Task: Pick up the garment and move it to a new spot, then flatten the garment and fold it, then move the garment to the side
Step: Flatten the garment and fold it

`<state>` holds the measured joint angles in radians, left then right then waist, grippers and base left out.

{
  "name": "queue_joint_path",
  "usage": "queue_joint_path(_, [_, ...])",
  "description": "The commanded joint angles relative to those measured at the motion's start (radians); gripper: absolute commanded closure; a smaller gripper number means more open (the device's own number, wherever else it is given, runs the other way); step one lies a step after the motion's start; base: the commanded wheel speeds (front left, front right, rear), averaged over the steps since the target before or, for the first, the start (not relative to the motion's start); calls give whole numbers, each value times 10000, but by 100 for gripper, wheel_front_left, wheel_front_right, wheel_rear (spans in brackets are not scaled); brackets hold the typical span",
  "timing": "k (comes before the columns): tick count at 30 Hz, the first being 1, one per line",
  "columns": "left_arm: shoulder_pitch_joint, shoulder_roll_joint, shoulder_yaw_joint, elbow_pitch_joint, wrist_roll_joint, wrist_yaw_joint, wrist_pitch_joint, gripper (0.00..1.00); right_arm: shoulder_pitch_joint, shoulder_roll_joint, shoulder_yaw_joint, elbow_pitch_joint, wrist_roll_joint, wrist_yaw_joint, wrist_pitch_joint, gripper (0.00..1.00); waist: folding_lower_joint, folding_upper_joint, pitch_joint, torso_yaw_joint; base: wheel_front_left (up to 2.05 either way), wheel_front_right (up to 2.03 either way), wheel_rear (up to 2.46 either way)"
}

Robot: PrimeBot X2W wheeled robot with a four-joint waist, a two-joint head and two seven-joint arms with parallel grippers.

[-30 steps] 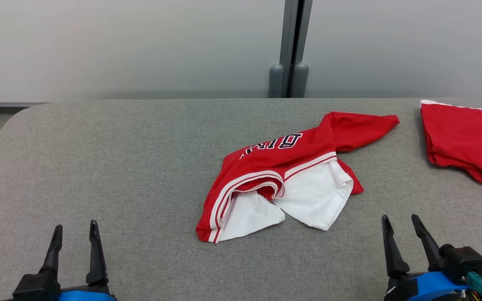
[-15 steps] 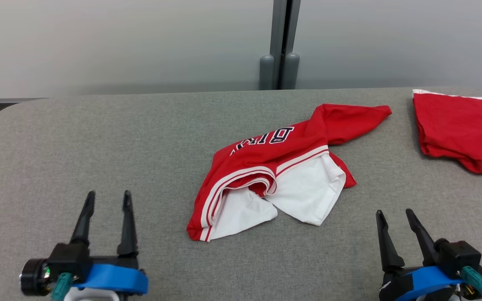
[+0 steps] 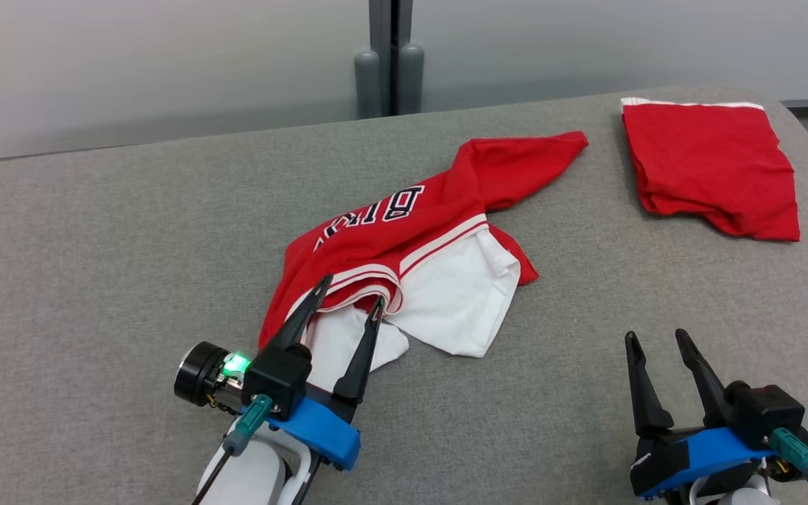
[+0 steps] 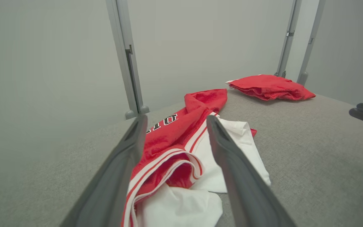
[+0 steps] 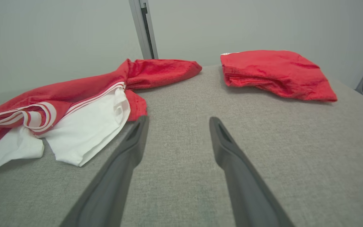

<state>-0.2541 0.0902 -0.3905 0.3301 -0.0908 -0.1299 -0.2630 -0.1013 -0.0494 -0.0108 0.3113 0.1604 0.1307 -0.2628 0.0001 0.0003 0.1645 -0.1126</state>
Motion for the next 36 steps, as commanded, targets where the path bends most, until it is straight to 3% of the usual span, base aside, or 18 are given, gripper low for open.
queue_joint_path(1, [-300,36,-108,210,-89,-8,-23,0,-118,-22,-7,-5,13,1,-26,0,-1,-3,50,-89,0,0,0])
queue_joint_path(12, [-1383,241,-1026,2339,-331,-9,-23,0,-420,-21,97,-172,208,1,-26,0,-1,-3,832,-907,0,0,0])
queue_joint_path(24, [-2757,343,-1641,4599,-266,-8,-23,2,-662,-24,74,-241,305,1,-26,0,-1,-3,1274,-1258,0,0,0])
queue_joint_path(25, [-2842,332,-1667,4768,-324,-8,-23,52,-675,-24,60,-247,305,1,-26,0,-1,-3,1284,-1268,0,0,0])
queue_joint_path(26, [-2935,309,-1660,4875,-393,-8,-23,95,-686,-24,49,-248,303,1,-25,0,-1,-3,1290,-1269,0,0,0])
queue_joint_path(27, [-2996,280,-1626,4872,-460,-8,-23,100,-698,-22,38,-251,296,1,-25,0,-1,-3,1292,-1265,0,0,0])
queue_joint_path(36, [-2365,102,-1171,3255,-1156,-10,-23,100,-455,-22,-64,-187,240,1,-25,0,-1,-3,903,-828,0,0,0])
